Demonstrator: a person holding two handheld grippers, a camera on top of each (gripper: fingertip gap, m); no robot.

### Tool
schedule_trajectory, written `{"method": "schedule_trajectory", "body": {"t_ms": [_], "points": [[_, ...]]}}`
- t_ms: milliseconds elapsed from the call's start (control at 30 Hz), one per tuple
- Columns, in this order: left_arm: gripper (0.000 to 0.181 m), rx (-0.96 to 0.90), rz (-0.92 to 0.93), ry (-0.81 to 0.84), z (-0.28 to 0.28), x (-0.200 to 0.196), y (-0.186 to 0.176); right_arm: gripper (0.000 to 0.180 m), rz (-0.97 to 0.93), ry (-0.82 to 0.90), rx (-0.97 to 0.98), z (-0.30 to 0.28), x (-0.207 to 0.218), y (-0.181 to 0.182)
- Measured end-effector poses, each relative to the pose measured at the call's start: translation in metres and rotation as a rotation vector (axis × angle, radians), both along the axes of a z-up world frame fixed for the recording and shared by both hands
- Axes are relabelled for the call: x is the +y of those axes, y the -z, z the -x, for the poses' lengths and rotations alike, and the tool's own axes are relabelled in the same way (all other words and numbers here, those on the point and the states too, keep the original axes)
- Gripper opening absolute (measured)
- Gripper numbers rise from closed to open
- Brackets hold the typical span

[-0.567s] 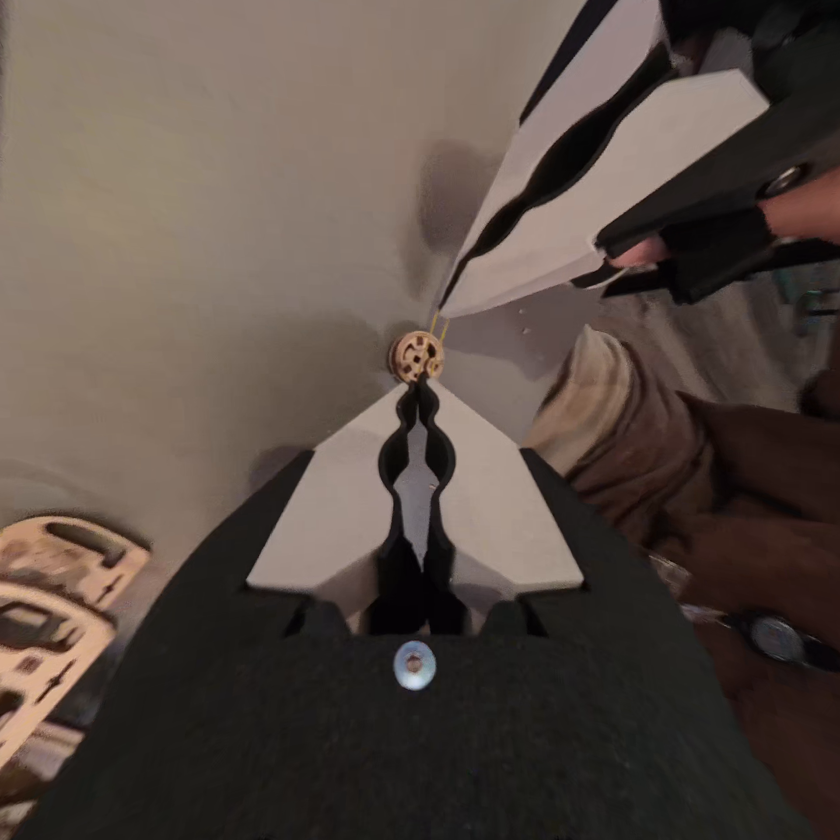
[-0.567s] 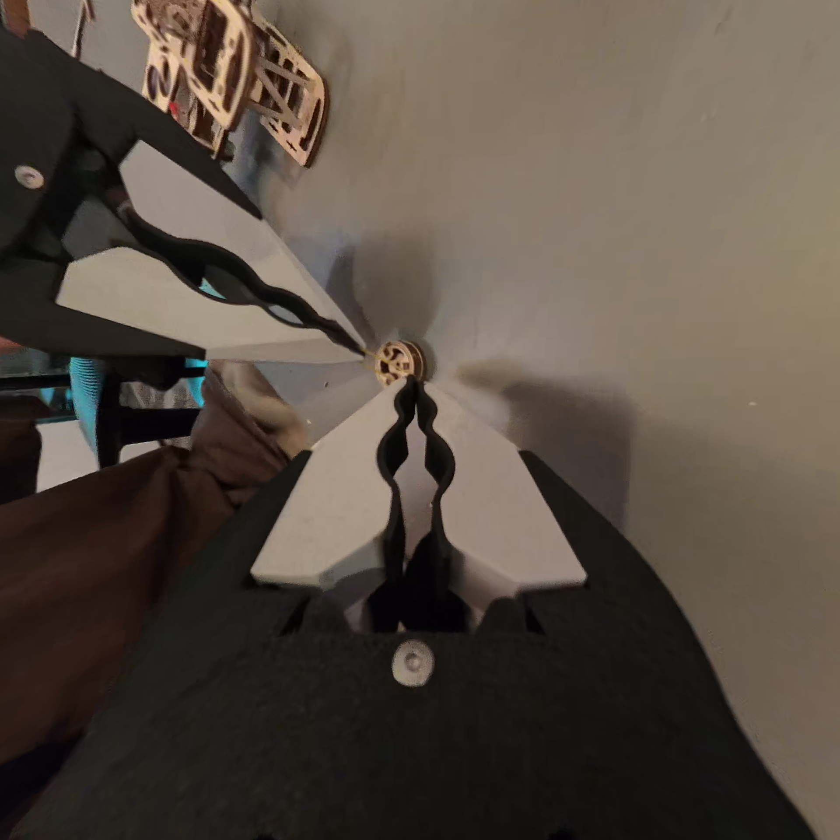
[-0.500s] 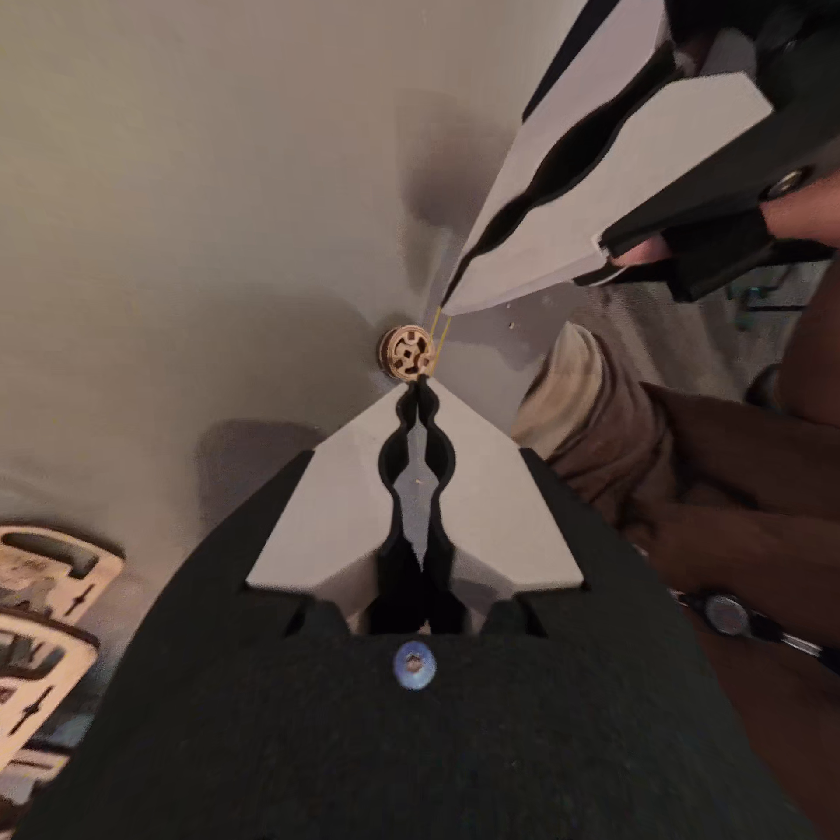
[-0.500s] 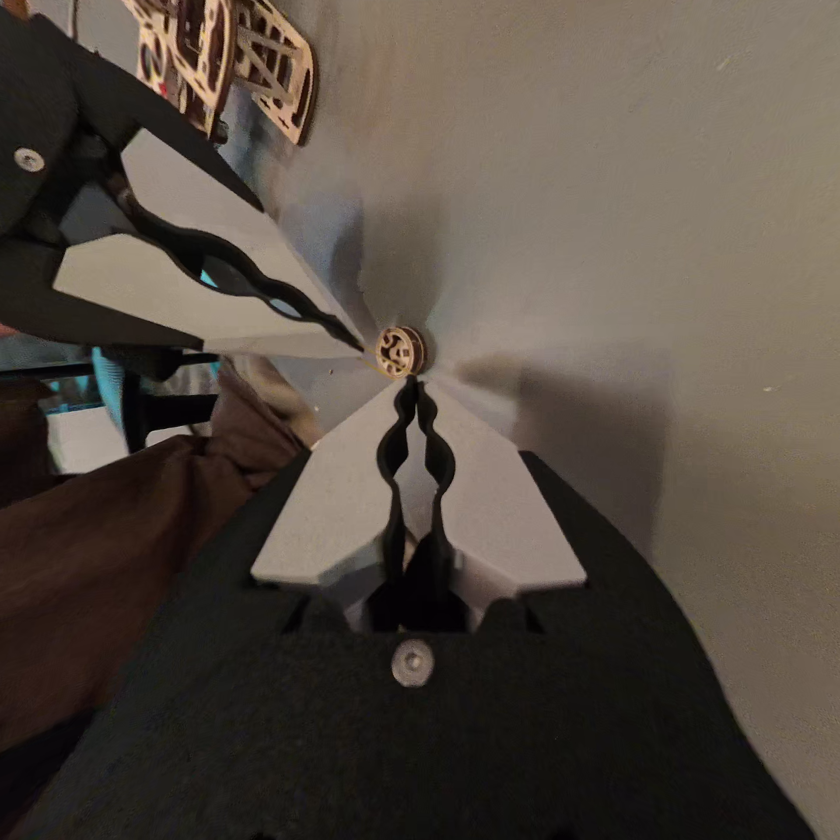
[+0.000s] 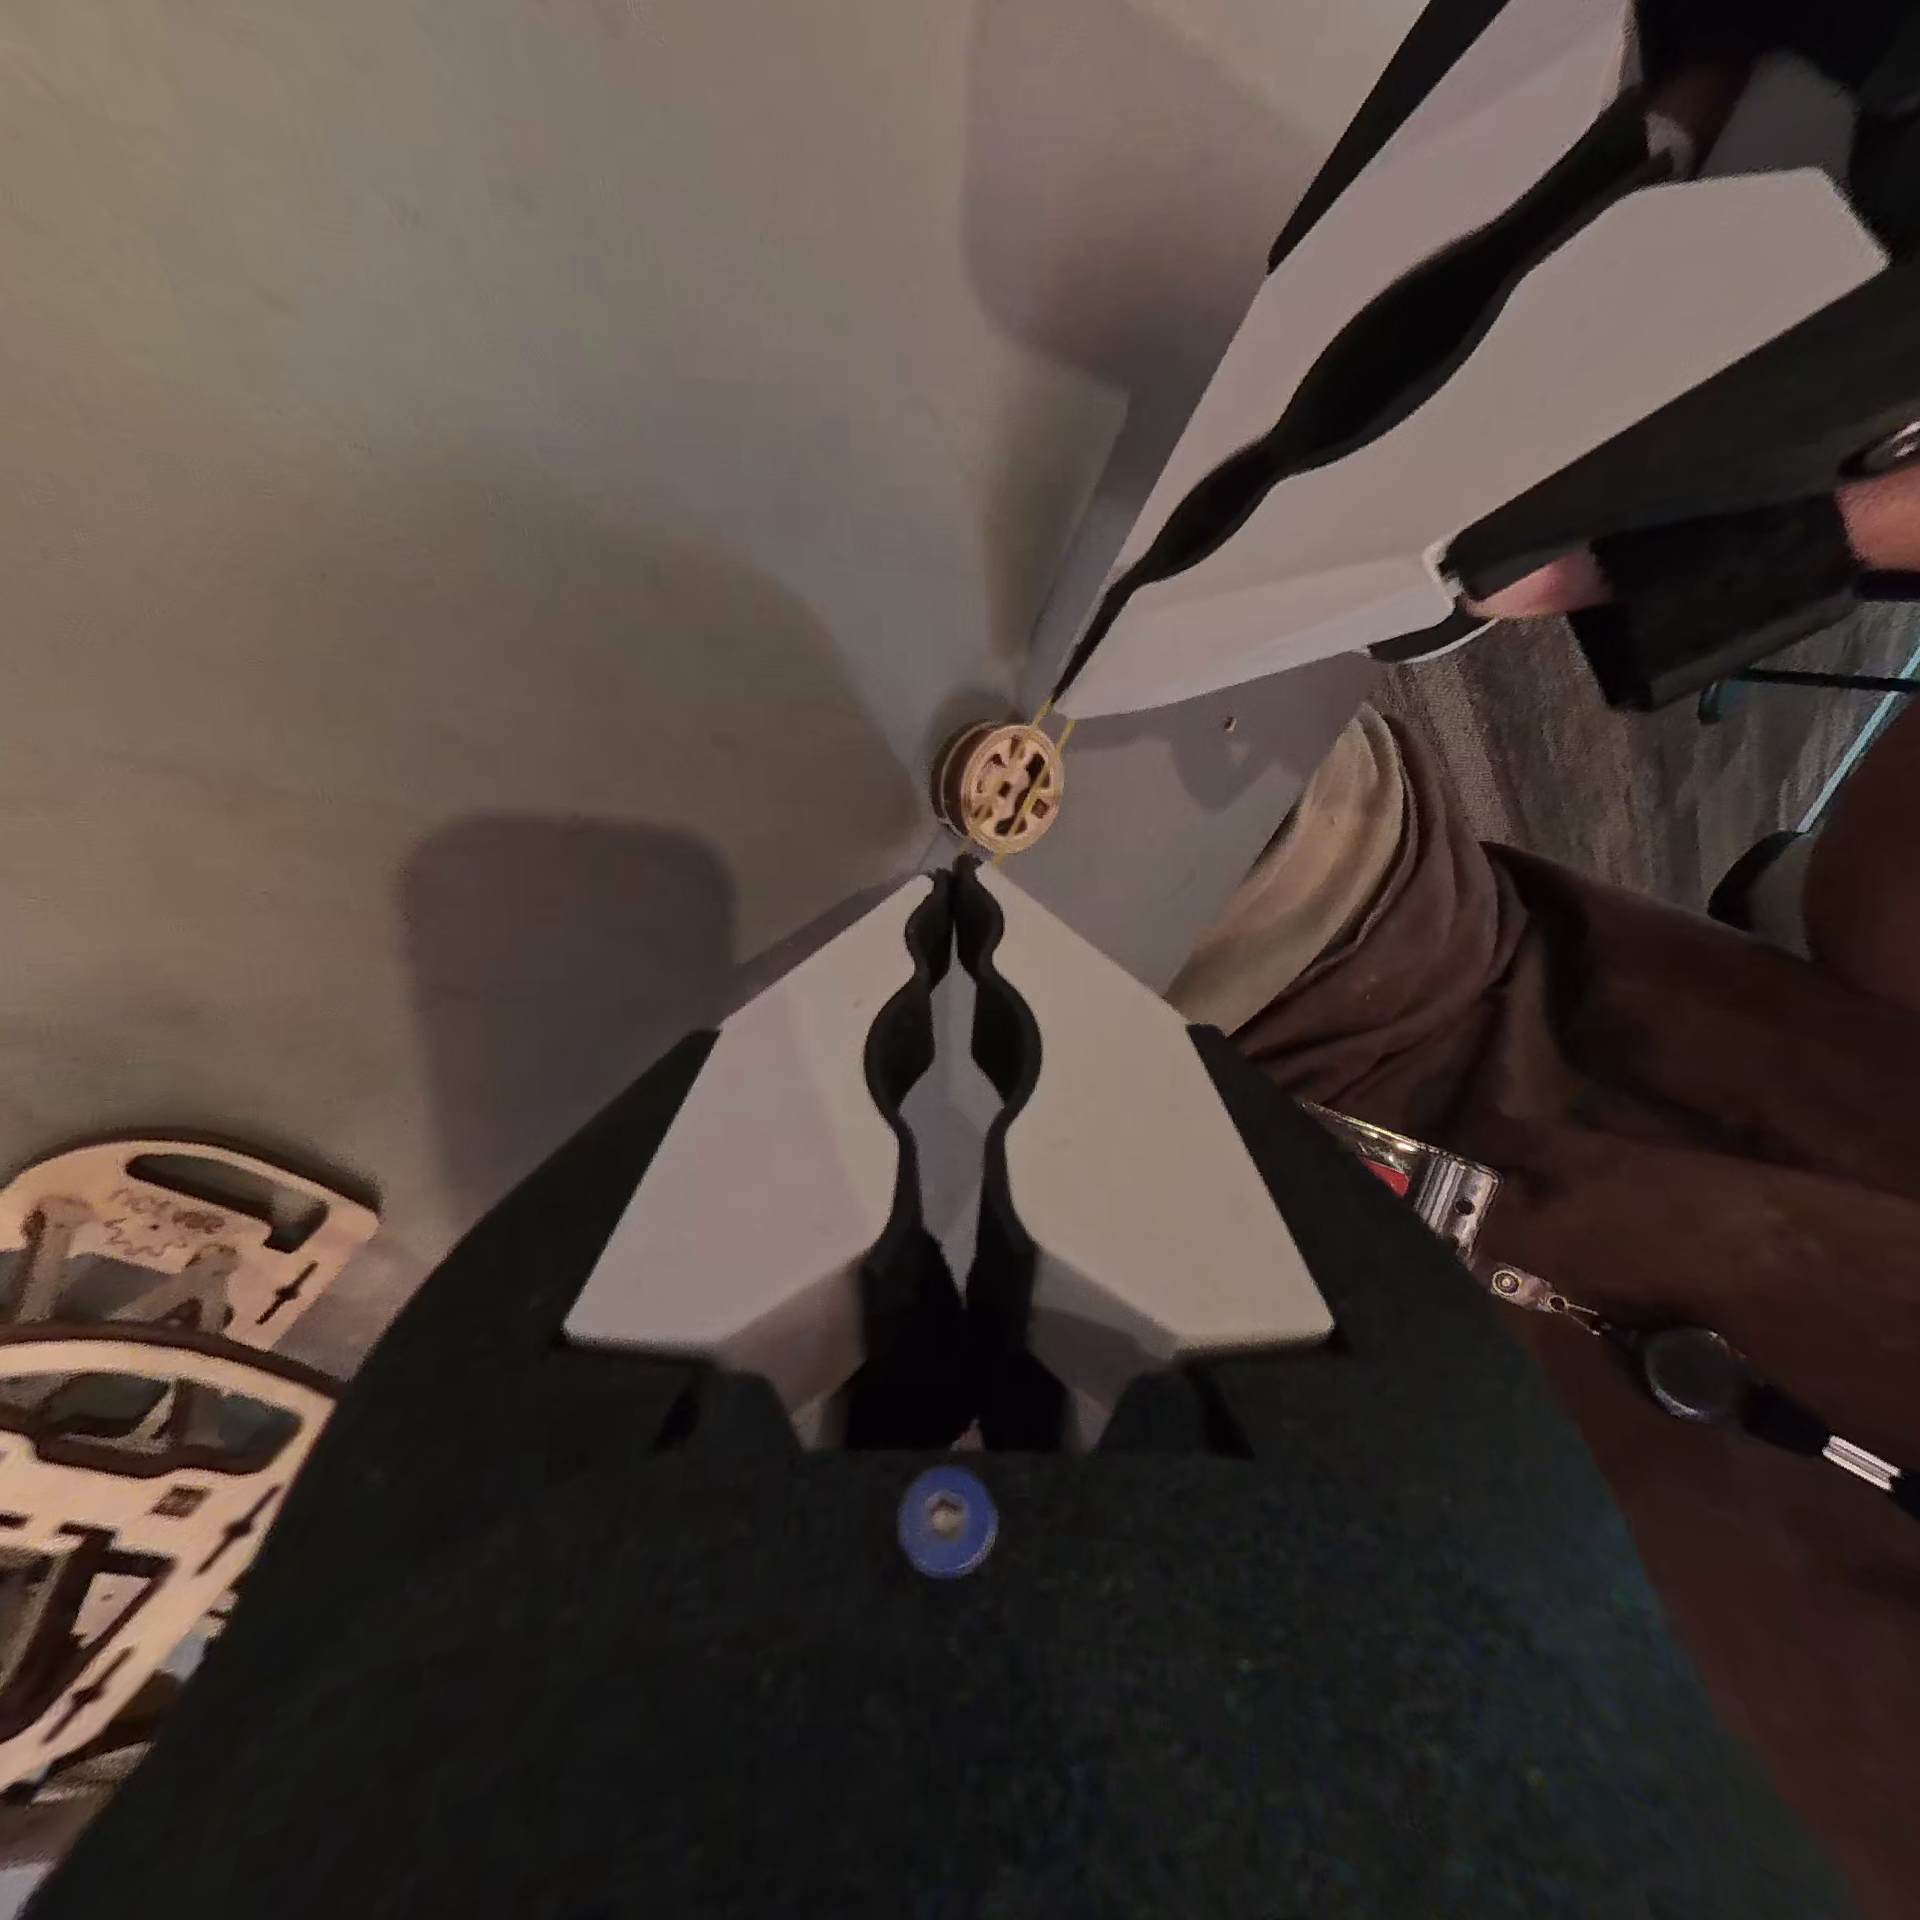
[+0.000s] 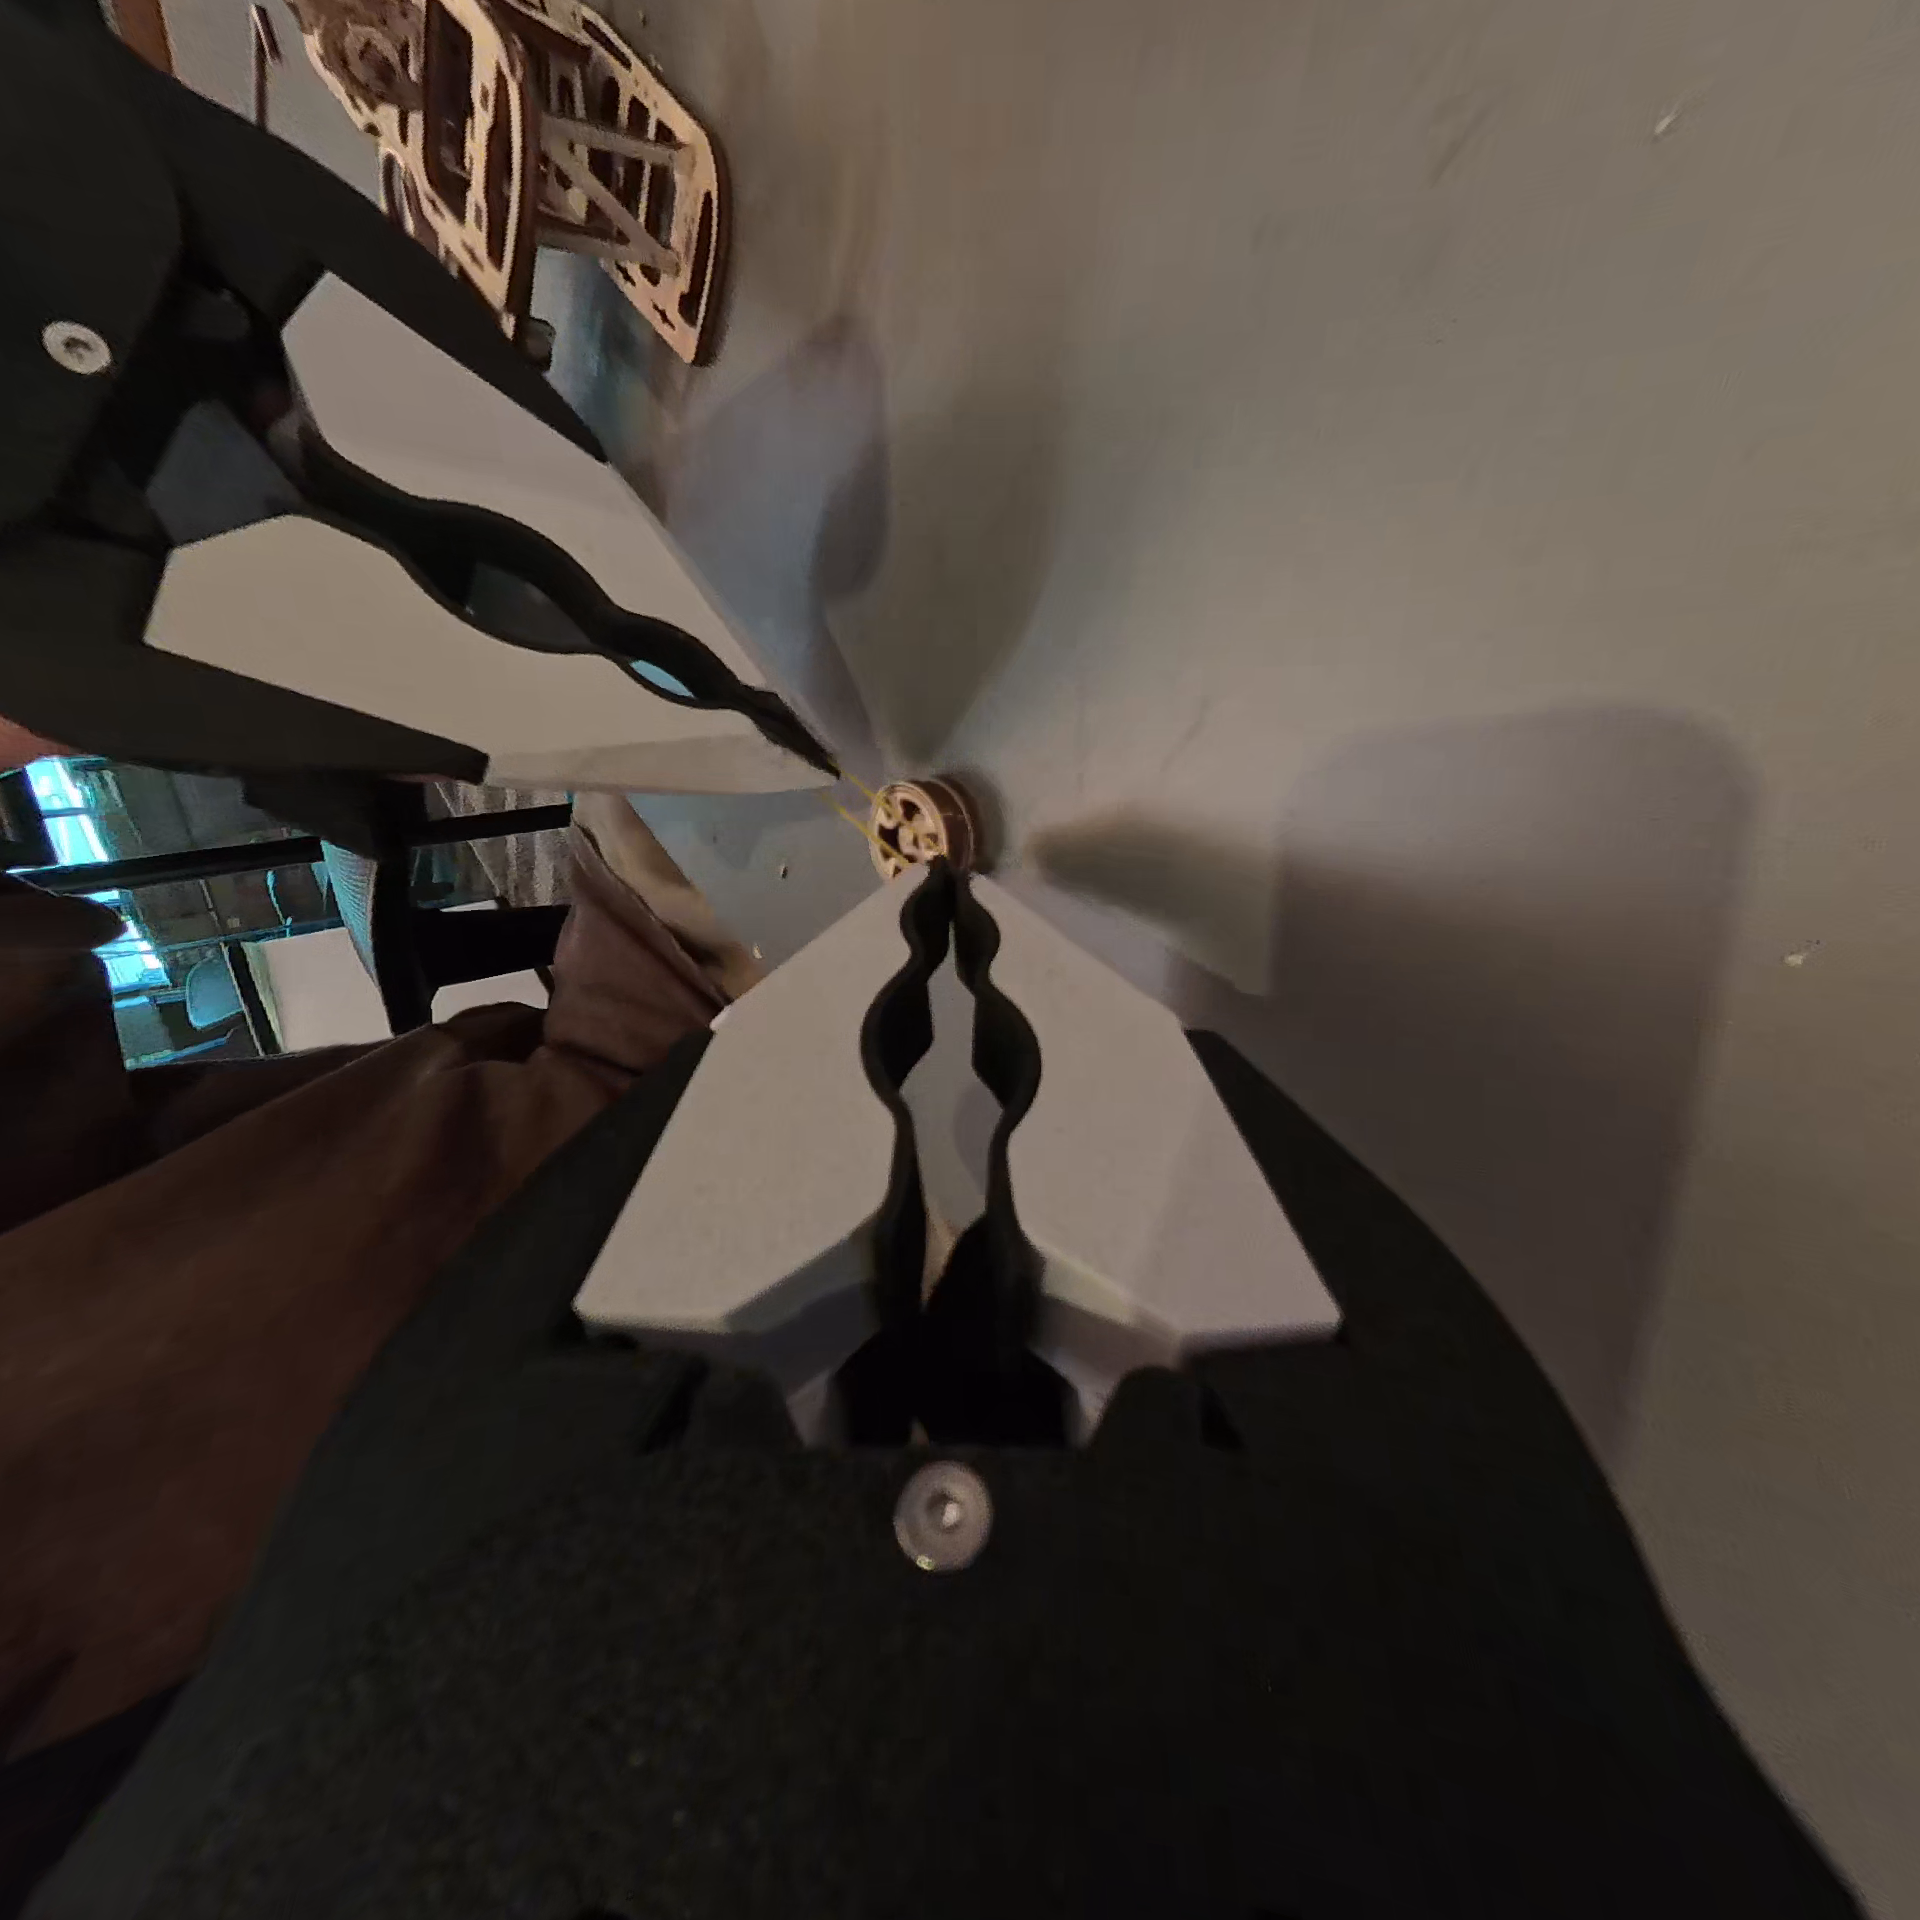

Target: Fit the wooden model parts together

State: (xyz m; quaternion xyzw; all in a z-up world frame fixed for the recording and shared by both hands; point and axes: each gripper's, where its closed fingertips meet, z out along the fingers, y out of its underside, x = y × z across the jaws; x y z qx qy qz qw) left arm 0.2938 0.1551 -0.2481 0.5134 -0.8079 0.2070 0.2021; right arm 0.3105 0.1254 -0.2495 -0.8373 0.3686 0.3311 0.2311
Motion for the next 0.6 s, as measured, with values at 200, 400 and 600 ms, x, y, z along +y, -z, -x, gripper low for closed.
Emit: {"method": "schedule_trajectory", "body": {"t_ms": [200, 400, 600], "points": [[0.0, 0.023, -0.013, -0.003, -0.001, 0.002, 0.009, 0.0, 0.026, -0.009, 0.012, 0.0, 0.002, 0.007], [0.0, -0.004, -0.033, 0.013, -0.001, -0.002, 0.015, 0.0, 0.046, -0.009, 0.006, 0.002, 0.002, 0.013], [0.0, -0.036, -0.058, 0.032, -0.001, -0.002, 0.015, 0.0, 0.04, -0.009, 0.006, 0.003, -0.001, 0.013]]}}
